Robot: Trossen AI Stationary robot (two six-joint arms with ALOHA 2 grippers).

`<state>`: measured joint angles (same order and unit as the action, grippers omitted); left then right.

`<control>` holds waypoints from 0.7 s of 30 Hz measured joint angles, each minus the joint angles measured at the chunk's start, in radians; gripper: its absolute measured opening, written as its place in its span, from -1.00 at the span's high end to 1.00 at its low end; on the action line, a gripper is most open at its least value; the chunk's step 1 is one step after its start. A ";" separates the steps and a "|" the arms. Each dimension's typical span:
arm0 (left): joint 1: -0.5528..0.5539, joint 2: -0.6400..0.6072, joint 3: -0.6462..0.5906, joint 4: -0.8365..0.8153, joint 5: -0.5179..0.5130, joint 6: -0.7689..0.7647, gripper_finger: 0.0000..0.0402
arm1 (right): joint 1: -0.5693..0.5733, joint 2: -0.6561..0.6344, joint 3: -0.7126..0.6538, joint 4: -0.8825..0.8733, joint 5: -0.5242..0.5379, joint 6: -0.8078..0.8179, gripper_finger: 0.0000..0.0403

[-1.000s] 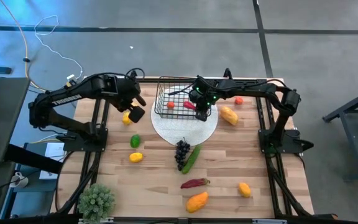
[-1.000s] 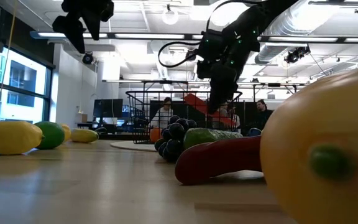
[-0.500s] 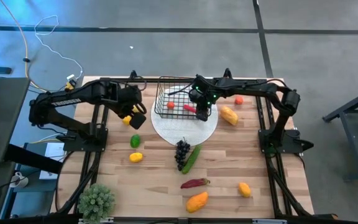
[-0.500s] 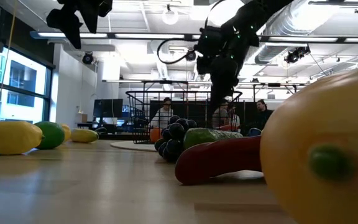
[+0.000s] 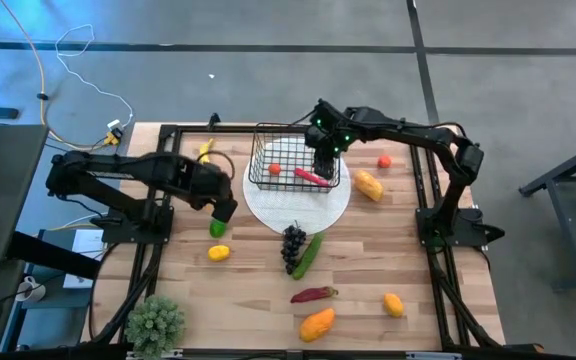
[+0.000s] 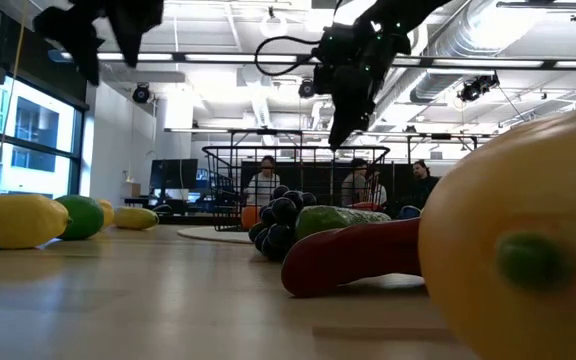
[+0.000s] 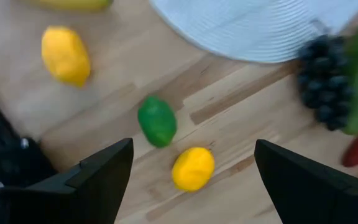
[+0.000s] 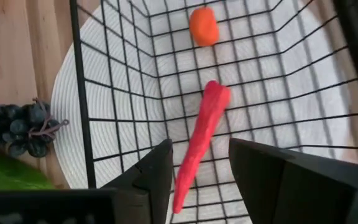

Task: Build produce basket
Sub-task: Put the green lime into the black wire basket

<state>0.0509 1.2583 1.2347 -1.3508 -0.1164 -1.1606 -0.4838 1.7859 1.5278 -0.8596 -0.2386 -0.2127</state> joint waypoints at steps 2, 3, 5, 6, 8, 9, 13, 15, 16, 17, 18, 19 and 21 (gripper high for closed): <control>-0.027 -0.001 -0.044 0.025 0.000 -0.047 -0.62 | -0.009 0.000 0.027 -0.021 0.000 -0.009 0.31; -0.038 -0.001 -0.066 0.045 0.000 -0.061 -0.62 | -0.013 0.000 0.040 -0.029 0.001 -0.014 0.31; -0.055 -0.001 -0.112 0.093 0.000 -0.091 -0.62 | -0.017 0.000 0.066 -0.034 0.002 -0.024 0.31; -0.061 -0.001 -0.136 0.120 0.000 -0.108 -0.62 | -0.019 0.000 0.078 -0.043 0.004 -0.026 0.31; -0.071 -0.001 -0.182 0.171 0.000 -0.138 -0.62 | -0.021 0.000 0.099 -0.057 0.009 -0.032 0.31; -0.074 -0.001 -0.203 0.187 0.000 -0.146 -0.62 | -0.021 0.000 0.109 -0.058 0.012 -0.033 0.31; -0.084 0.009 -0.276 0.246 0.004 -0.170 -0.62 | -0.021 0.000 0.133 -0.078 0.036 -0.043 0.31; -0.086 0.010 -0.304 0.259 0.008 -0.190 -0.62 | -0.021 0.000 0.139 -0.082 0.054 -0.043 0.31; -0.086 0.009 -0.316 0.266 0.008 -0.200 -0.62 | -0.021 0.000 0.140 -0.083 0.063 -0.044 0.31; -0.086 0.010 -0.328 0.275 0.008 -0.209 -0.62 | -0.021 0.000 0.141 -0.086 0.067 -0.044 0.31; -0.086 0.010 -0.340 0.282 0.008 -0.216 -0.62 | -0.021 0.000 0.141 -0.090 0.069 -0.043 0.31; -0.086 0.010 -0.350 0.291 0.007 -0.218 -0.62 | -0.021 0.000 0.141 -0.093 0.070 -0.043 0.31; -0.086 0.010 -0.374 0.325 0.007 -0.225 -0.62 | -0.021 0.000 0.141 -0.096 0.070 -0.043 0.31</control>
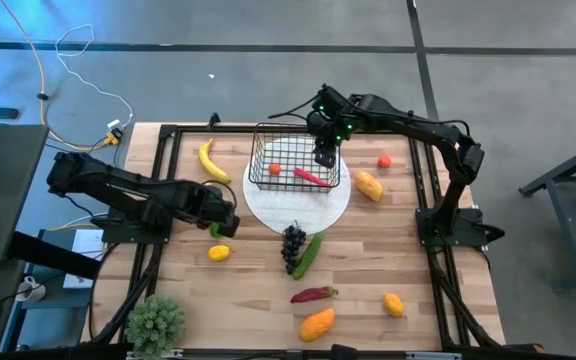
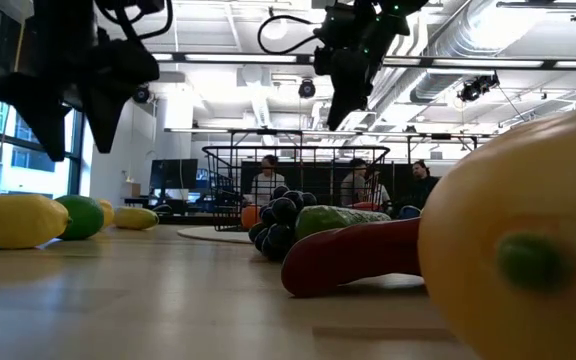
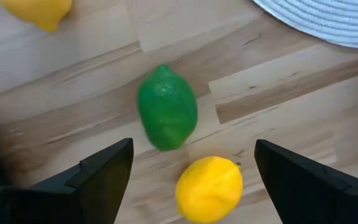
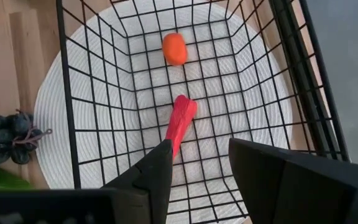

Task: Build produce basket
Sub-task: Put the green lime into the black wire basket

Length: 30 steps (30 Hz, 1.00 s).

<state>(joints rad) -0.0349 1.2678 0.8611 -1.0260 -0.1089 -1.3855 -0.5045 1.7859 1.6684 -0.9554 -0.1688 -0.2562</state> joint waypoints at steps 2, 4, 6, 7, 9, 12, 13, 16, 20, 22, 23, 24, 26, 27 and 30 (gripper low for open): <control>0.000 0.000 -0.024 0.020 0.000 0.000 -0.62 | 0.000 0.000 0.000 -0.005 0.000 0.000 0.31; 0.000 0.002 -0.045 0.054 0.000 -0.004 -0.62 | 0.000 0.000 0.000 -0.005 0.000 0.000 0.31; 0.002 0.017 -0.067 0.081 0.000 -0.030 -0.62 | 0.000 0.000 0.000 -0.005 0.000 0.002 0.31; 0.002 0.022 -0.078 0.088 0.000 -0.040 -0.62 | 0.000 0.000 0.000 -0.005 0.000 0.003 0.31; 0.002 0.041 -0.090 0.102 -0.001 -0.050 -0.62 | 0.000 0.000 0.000 -0.005 0.000 0.004 0.31; 0.002 0.087 -0.096 0.106 -0.001 -0.052 -0.62 | 0.000 0.000 0.000 -0.005 0.000 0.004 0.31; 0.002 0.101 -0.096 0.109 -0.004 -0.052 -0.62 | 0.000 0.000 0.000 -0.005 0.000 0.005 0.31; 0.008 0.149 -0.096 0.111 -0.012 -0.067 -0.62 | 0.000 0.000 0.000 -0.005 0.000 0.012 0.31; 0.017 0.198 -0.096 0.112 -0.014 -0.080 -0.60 | 0.000 0.000 0.000 -0.005 0.000 0.012 0.31; 0.021 0.216 -0.096 0.116 -0.010 -0.080 -0.55 | 0.000 0.000 0.000 -0.007 0.000 0.012 0.31; 0.023 0.221 -0.096 0.118 -0.008 -0.080 -0.52 | 0.000 0.000 0.000 -0.009 0.000 0.012 0.31; 0.022 0.223 -0.096 0.126 -0.008 -0.079 -0.48 | 0.000 0.000 0.000 -0.010 0.000 0.012 0.31; 0.022 0.226 -0.096 0.147 -0.008 -0.077 -0.37 | 0.000 0.000 0.000 -0.013 0.000 0.012 0.31; 0.022 0.226 -0.096 0.154 -0.008 -0.072 -0.31 | 0.000 0.000 0.000 -0.014 0.000 0.013 0.31; 0.022 0.226 -0.096 0.169 -0.010 -0.070 -0.11 | 0.000 0.000 0.000 -0.014 0.004 0.020 0.31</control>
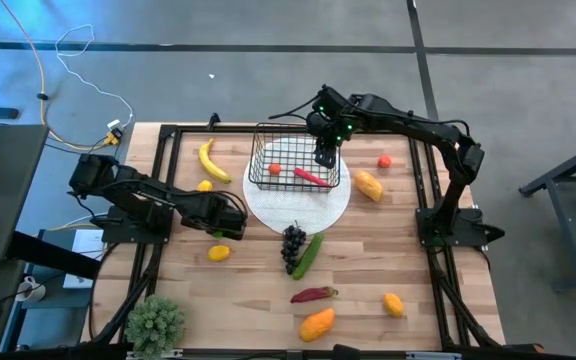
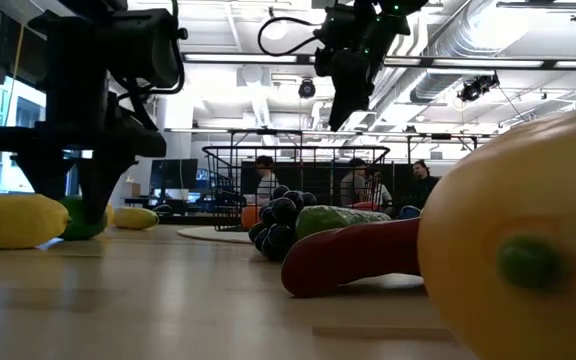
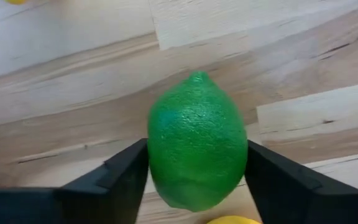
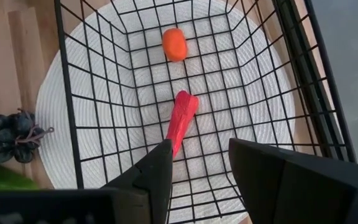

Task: Build produce basket
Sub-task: Put the green lime into the black wire basket

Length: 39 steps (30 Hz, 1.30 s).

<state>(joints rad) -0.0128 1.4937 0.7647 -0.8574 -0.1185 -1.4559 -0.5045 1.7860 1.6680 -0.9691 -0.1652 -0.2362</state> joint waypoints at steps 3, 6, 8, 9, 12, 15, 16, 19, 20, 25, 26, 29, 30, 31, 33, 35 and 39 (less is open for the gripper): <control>0.000 0.000 0.001 -0.001 0.000 0.000 0.09 | 0.000 0.000 0.000 -0.006 0.013 0.000 0.31; 0.000 -0.001 0.014 -0.002 -0.001 0.000 0.23 | 0.000 0.000 0.000 -0.028 0.029 -0.008 0.31; -0.001 -0.006 0.037 -0.003 -0.009 0.009 0.28 | -0.001 -0.003 -0.001 -0.046 0.048 -0.008 0.31; -0.001 -0.006 0.052 -0.002 -0.021 0.017 0.28 | -0.001 -0.007 -0.001 -0.045 0.053 -0.008 0.31; 0.000 -0.006 0.105 -0.005 -0.063 0.042 0.26 | -0.009 -0.027 -0.001 -0.040 0.054 -0.008 0.31; 0.009 -0.006 0.163 -0.008 -0.110 0.064 0.24 | -0.021 -0.047 -0.001 -0.036 0.055 -0.008 0.31; 0.014 -0.006 0.182 -0.009 -0.128 0.074 0.24 | -0.027 -0.054 -0.001 -0.035 0.055 -0.008 0.31; 0.032 -0.006 0.246 -0.009 -0.170 0.114 0.24 | -0.045 -0.075 -0.001 -0.036 0.055 -0.001 0.31; 0.038 -0.006 0.269 -0.009 -0.185 0.134 0.24 | -0.049 -0.079 -0.001 -0.036 0.056 0.000 0.31; 0.076 -0.007 0.377 -0.009 -0.263 0.248 0.24 | -0.071 -0.104 -0.001 -0.036 0.056 0.004 0.31; 0.086 -0.007 0.398 -0.010 -0.273 0.275 0.24 | -0.074 -0.109 -0.001 -0.035 0.056 0.011 0.31; 0.125 -0.007 0.455 -0.009 -0.289 0.375 0.24 | -0.083 -0.118 -0.001 -0.034 0.057 0.030 0.31; 0.140 -0.007 0.472 -0.009 -0.290 0.413 0.24 | -0.086 -0.121 -0.001 -0.034 0.057 0.034 0.31; 0.158 -0.007 0.487 -0.008 -0.291 0.452 0.24 | -0.087 -0.123 -0.001 -0.032 0.057 0.039 0.31; 0.196 -0.007 0.511 -0.007 -0.296 0.528 0.24 | -0.092 -0.125 -0.001 -0.023 0.057 0.060 0.31; 0.241 -0.007 0.528 -0.006 -0.294 0.604 0.24 | -0.094 -0.125 -0.001 -0.024 0.058 0.083 0.31; 0.335 -0.007 0.546 0.015 -0.267 0.758 0.24 | -0.096 -0.125 -0.001 -0.021 0.060 0.135 0.31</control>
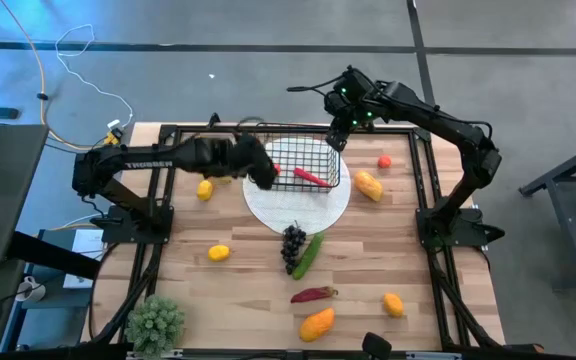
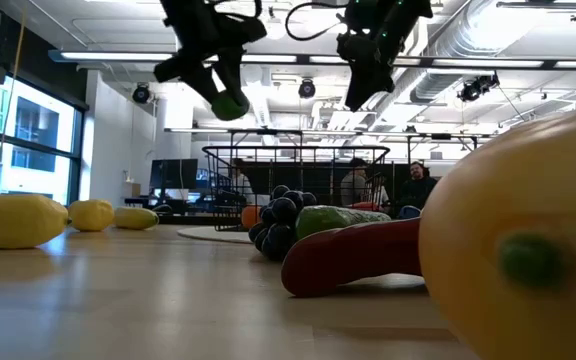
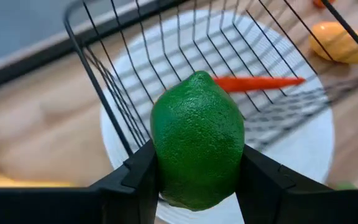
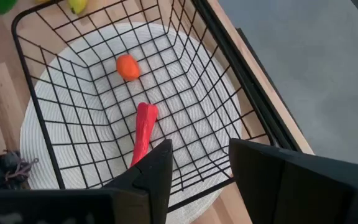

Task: Build produce basket
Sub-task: Put the green lime into the black wire basket

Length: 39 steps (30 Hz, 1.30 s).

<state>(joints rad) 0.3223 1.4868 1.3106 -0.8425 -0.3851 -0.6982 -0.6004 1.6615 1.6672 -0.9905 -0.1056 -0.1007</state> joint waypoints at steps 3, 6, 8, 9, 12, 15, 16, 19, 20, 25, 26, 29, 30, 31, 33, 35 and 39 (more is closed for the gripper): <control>0.076 0.000 0.000 0.066 0.062 0.123 0.24 | 0.000 0.000 0.000 -0.001 0.000 0.055 0.31; 0.144 0.008 0.000 0.145 0.139 0.229 0.24 | 0.000 0.000 0.000 -0.008 0.000 0.104 0.31; 0.185 0.022 0.000 0.180 0.170 0.300 0.24 | 0.000 0.000 0.000 -0.015 0.000 0.136 0.31; 0.203 0.032 0.000 0.198 0.180 0.339 0.24 | 0.000 0.000 0.000 -0.019 0.000 0.156 0.31; 0.255 0.074 0.001 0.223 0.229 0.423 0.24 | 0.000 0.000 0.000 -0.029 0.000 0.210 0.31; 0.292 0.119 0.000 0.226 0.303 0.469 0.24 | 0.000 0.000 0.000 -0.049 0.001 0.256 0.31; 0.302 0.132 0.000 0.227 0.321 0.480 0.24 | 0.000 0.000 0.000 -0.056 0.001 0.266 0.31; 0.322 0.169 0.000 0.227 0.354 0.509 0.24 | 0.000 0.001 0.000 -0.092 0.001 0.309 0.31; 0.324 0.179 0.000 0.231 0.355 0.520 0.24 | 0.000 0.001 0.000 -0.106 0.001 0.322 0.31; 0.337 0.210 0.000 0.246 0.354 0.558 0.22 | 0.008 0.001 0.000 -0.196 0.039 0.377 0.31; 0.340 0.213 0.000 0.244 0.355 0.562 0.20 | 0.013 0.001 0.000 -0.212 0.054 0.388 0.31; 0.345 0.220 0.000 0.242 0.354 0.562 0.15 | 0.027 0.001 0.000 -0.255 0.088 0.413 0.31; 0.347 0.220 0.000 0.242 0.354 0.562 0.14 | 0.033 0.001 0.000 -0.264 0.093 0.417 0.31; 0.347 0.220 0.000 0.242 0.354 0.562 0.12 | 0.039 0.001 0.000 -0.272 0.100 0.420 0.31; 0.347 0.220 0.000 0.239 0.352 0.565 0.08 | 0.051 0.001 0.000 -0.295 0.114 0.440 0.31; 0.347 0.220 0.000 0.239 0.352 0.578 0.04 | 0.065 0.001 0.000 -0.325 0.139 0.453 0.31; 0.347 0.220 0.000 0.238 0.348 0.601 -0.03 | 0.095 0.001 0.000 -0.403 0.221 0.496 0.31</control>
<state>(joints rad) 0.6693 1.7065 1.3106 -0.6046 -0.0368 -0.0974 -0.5051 1.6627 1.6672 -1.3939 0.1154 0.3956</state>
